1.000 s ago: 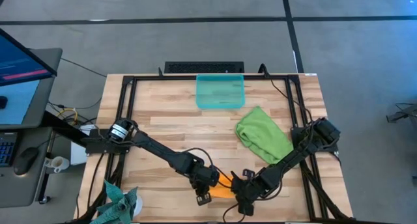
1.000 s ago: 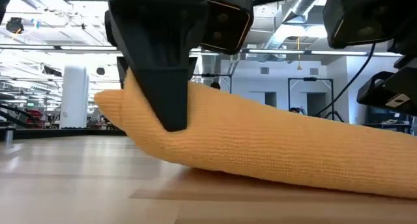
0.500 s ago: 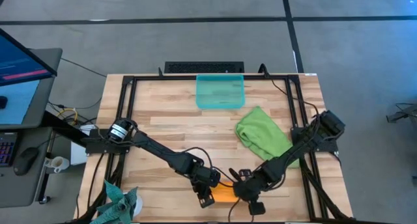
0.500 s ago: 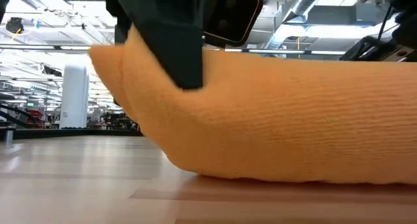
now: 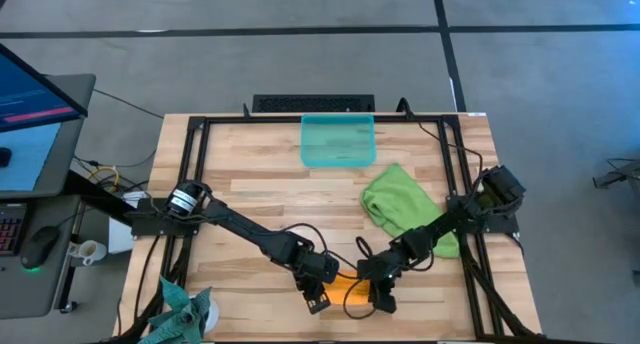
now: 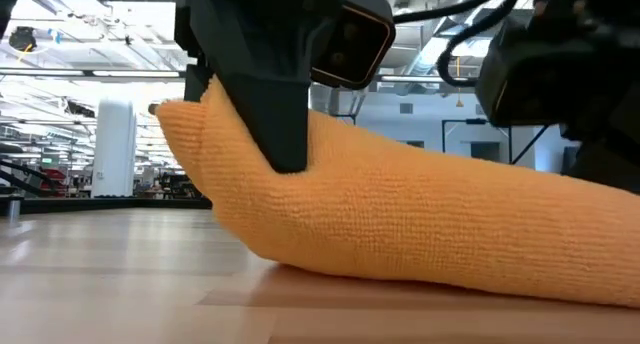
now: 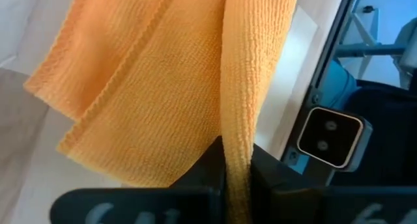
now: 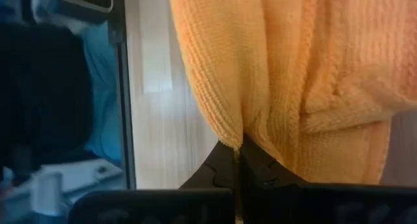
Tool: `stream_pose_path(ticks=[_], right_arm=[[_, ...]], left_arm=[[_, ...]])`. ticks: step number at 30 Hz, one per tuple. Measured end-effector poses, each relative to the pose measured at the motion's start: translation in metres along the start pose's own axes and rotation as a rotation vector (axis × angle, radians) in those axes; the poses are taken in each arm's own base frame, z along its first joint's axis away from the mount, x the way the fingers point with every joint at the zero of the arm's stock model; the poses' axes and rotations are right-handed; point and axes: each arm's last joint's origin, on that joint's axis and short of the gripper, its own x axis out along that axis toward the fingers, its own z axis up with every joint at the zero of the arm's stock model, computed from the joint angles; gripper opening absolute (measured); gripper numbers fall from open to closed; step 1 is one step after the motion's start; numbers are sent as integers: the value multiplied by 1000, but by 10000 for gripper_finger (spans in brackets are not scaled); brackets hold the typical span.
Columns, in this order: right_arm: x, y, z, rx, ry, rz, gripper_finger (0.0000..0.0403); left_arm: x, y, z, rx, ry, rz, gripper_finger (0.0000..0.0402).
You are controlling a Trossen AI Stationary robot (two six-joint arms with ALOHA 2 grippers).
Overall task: Roll microfiber towels into tight, uniform cylinder then place into a basket
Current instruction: Roll the orange microfiber towel
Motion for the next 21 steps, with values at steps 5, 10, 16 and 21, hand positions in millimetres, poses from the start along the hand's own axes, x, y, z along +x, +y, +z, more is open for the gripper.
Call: stream_pose_path(ticks=[5,10,16,21], right_arm=[[-1,-7,1,92,-22,19,14],[-2,-9,2,124,-28,15,13],[-2,-9,2,126,-30,12,15],[-2,-9,2,127,-30,10,12]], left_arm=[[-1,3,3,-10,-4,8,13],[-1,6,2,23,-21,53,30],[-2,10,-2,86,22,98,86],[-4,16,-2,137,43,145,124]])
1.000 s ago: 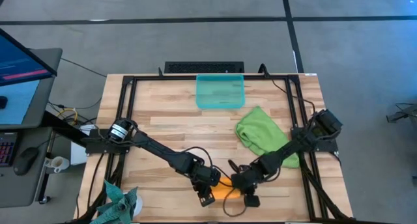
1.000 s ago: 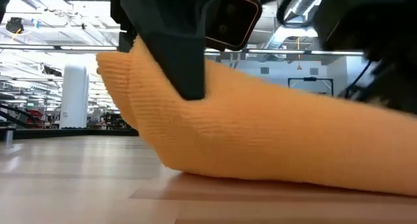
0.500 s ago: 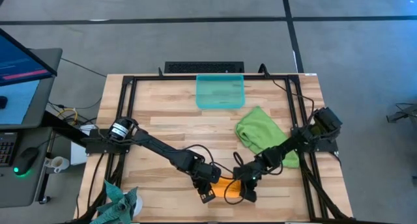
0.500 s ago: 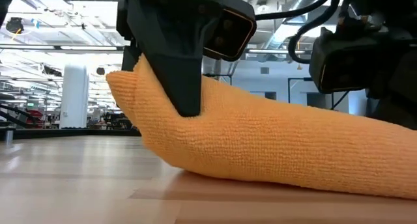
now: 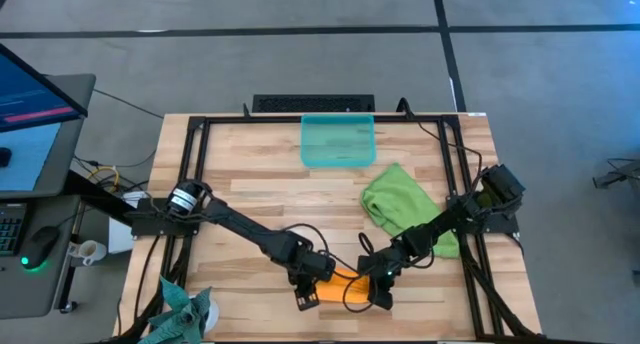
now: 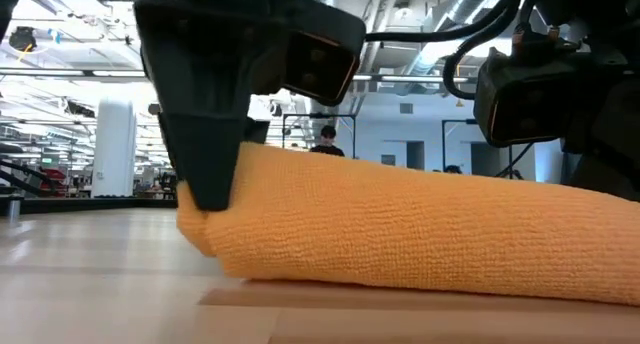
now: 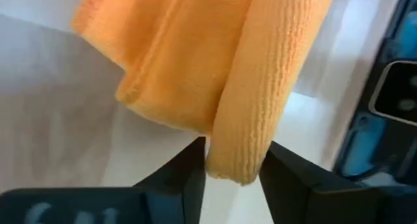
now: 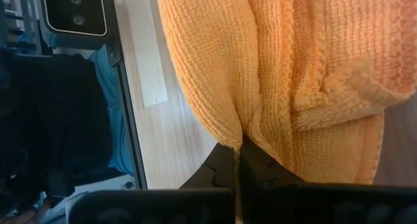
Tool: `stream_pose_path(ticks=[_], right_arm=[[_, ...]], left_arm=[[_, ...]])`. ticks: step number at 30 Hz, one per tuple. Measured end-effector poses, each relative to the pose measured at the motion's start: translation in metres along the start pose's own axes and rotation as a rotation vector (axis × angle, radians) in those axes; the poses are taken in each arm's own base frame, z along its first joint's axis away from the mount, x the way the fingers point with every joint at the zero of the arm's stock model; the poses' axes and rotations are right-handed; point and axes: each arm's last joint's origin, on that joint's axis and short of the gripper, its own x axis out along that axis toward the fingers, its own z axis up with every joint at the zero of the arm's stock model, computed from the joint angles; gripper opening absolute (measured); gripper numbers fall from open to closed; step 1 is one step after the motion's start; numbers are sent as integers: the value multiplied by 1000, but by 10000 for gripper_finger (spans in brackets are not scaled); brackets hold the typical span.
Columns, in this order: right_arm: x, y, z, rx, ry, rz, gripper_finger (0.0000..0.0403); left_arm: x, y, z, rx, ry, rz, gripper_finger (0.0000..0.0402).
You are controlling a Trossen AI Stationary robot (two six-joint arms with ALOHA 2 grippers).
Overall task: Roll microfiber towels into tight, uniform cylinder then place into a basket
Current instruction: Roll the orange microfiber towel
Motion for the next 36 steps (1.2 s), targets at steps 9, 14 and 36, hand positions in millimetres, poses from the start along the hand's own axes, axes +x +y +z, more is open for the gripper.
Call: stream_pose_path(ticks=[9,14,36], right_arm=[[0,0,0,1,-3,-1,13],[0,0,0,-1,-4,4,14],[-2,-3,4,13,-3,12,15]], left_arm=[[-26,-17,-16,115,-93,105,121],[-44,-44,-40,237,-229,181,114],[-4,-29,-4,488,-285,129,76]])
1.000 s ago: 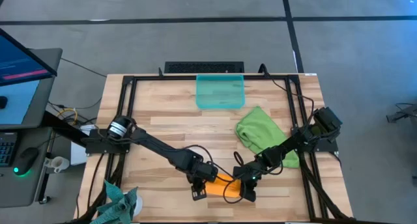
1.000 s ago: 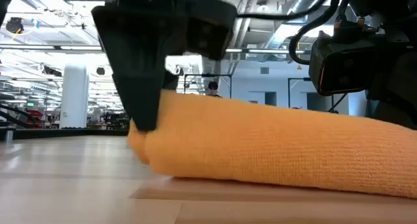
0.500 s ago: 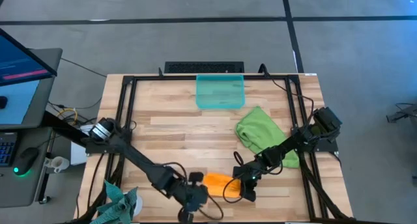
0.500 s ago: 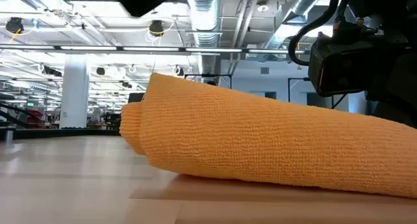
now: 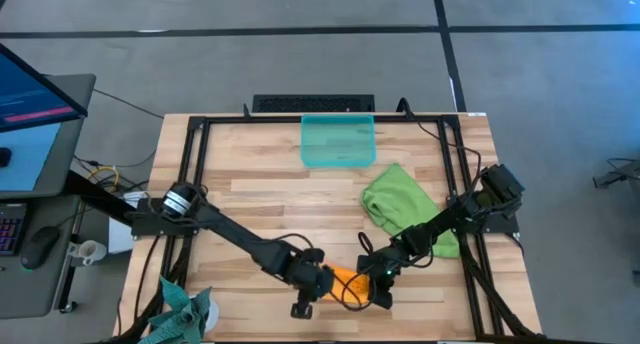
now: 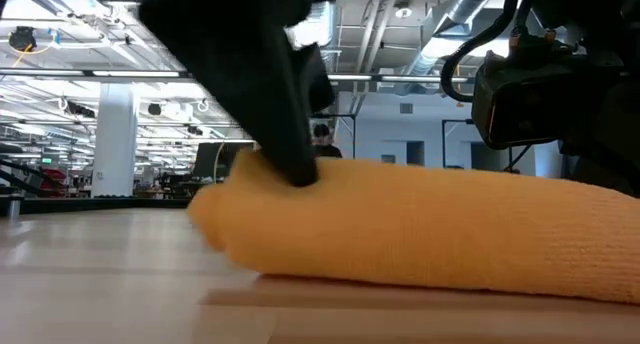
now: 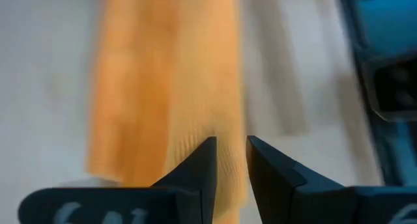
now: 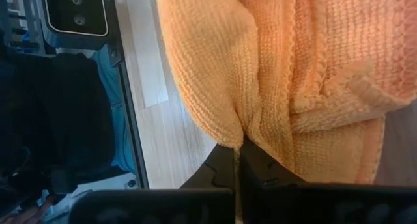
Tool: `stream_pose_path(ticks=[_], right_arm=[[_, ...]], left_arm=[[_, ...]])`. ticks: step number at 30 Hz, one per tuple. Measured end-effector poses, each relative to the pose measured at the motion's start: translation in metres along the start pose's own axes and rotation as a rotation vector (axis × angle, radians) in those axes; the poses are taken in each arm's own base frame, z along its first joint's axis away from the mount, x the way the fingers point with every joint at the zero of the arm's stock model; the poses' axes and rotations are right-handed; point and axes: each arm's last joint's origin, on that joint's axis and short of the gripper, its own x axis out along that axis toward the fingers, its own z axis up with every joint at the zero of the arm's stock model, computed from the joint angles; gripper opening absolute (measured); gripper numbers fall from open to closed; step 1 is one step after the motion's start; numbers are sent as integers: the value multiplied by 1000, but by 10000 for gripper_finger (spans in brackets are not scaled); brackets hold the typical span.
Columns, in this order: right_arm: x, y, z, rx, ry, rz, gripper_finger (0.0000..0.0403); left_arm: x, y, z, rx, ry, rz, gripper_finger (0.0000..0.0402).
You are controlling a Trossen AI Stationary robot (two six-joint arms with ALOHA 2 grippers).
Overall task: Roll microfiber towels into tight, uniform cylinder then place into a basket
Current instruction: Roll the orange microfiber towel
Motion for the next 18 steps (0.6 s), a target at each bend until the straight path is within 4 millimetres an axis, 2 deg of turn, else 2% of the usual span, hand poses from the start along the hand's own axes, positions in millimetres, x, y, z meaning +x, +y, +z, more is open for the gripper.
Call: stream_pose_path(ticks=[5,8,18], right_arm=[[0,0,-1,0,14,9,12],[0,0,0,3,12,10,14],[0,1,1,111,1,16,66]], left_arm=[[2,13,-5,-78,38,87,76],[14,15,-13,-99,72,78,76],[20,17,-22,-208,96,81,76]])
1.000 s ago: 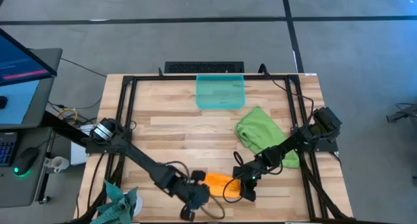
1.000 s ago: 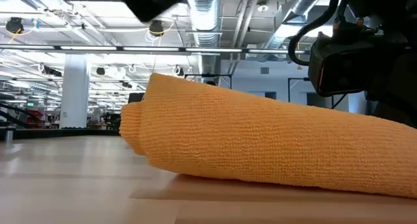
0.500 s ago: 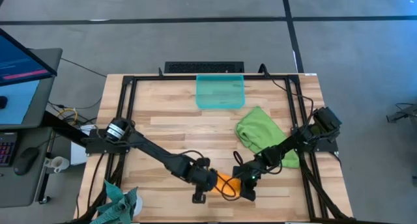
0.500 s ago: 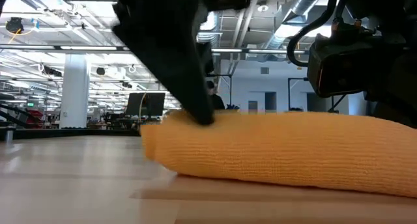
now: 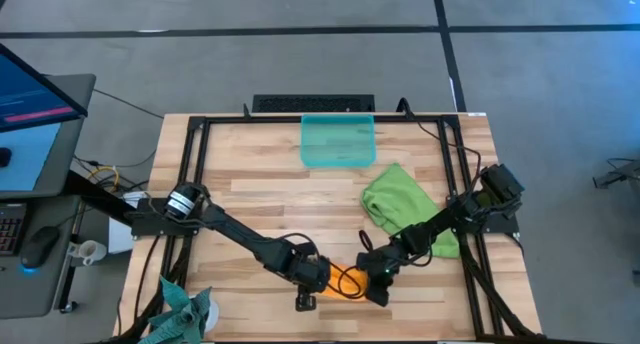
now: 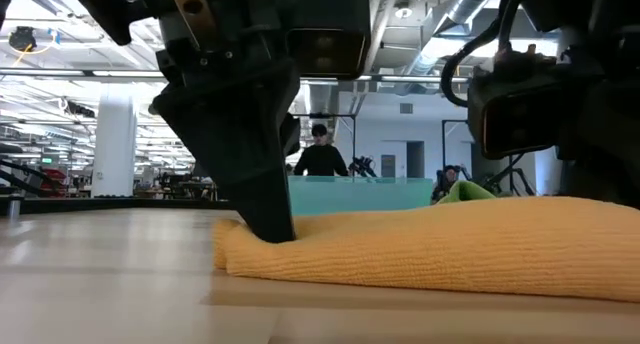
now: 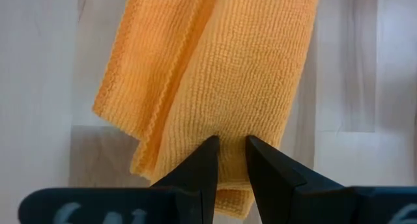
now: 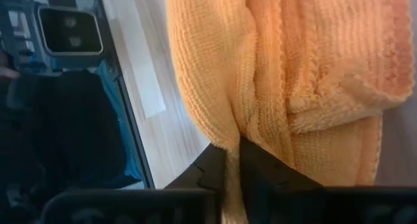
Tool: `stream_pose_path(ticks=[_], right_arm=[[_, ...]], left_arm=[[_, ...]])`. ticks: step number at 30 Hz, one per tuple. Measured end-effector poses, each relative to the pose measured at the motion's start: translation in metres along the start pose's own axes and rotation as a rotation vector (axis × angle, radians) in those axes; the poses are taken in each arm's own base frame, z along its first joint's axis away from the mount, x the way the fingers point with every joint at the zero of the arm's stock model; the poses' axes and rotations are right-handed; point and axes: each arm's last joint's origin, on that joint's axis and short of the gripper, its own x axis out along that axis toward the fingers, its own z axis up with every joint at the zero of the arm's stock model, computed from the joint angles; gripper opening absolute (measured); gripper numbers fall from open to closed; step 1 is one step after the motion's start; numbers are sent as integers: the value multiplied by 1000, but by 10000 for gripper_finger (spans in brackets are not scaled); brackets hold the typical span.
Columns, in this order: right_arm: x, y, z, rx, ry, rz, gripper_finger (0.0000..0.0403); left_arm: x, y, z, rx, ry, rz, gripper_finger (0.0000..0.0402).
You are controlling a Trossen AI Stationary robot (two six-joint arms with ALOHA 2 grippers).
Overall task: Roll microfiber towels into tight, uniform cylinder then place into a basket
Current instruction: Roll the orange microfiber towel
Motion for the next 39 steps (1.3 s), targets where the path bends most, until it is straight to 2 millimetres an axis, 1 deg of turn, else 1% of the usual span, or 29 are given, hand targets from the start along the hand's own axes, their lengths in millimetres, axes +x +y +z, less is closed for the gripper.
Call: stream_pose_path(ticks=[6,9,12,16,20,25,28,30,33,36,39], right_arm=[[0,1,0,4,0,9,109],[-1,0,2,25,30,30,128],[-2,1,1,-31,49,38,138],[-5,1,1,-36,52,30,140],[-15,3,-2,-55,44,-9,134],[-42,10,-14,-99,-10,-162,129],[-58,20,-23,-135,-92,-227,129],[-67,30,-29,-191,-179,-234,130],[-72,48,-38,-296,-348,-220,130],[-66,61,-44,-372,-505,-223,128],[-50,67,-48,-439,-618,-227,128]], left_arm=[[0,0,0,-27,4,3,76],[0,0,0,-62,5,4,76],[0,0,0,-94,3,4,76],[0,0,0,-138,0,6,76],[1,1,0,-137,-13,16,76],[1,1,0,-138,-10,15,76],[1,1,0,-139,-13,13,76],[1,1,0,-139,-14,13,76],[1,1,0,-147,-16,12,76],[1,1,1,-150,-22,16,76],[1,0,1,-149,-25,19,76]])
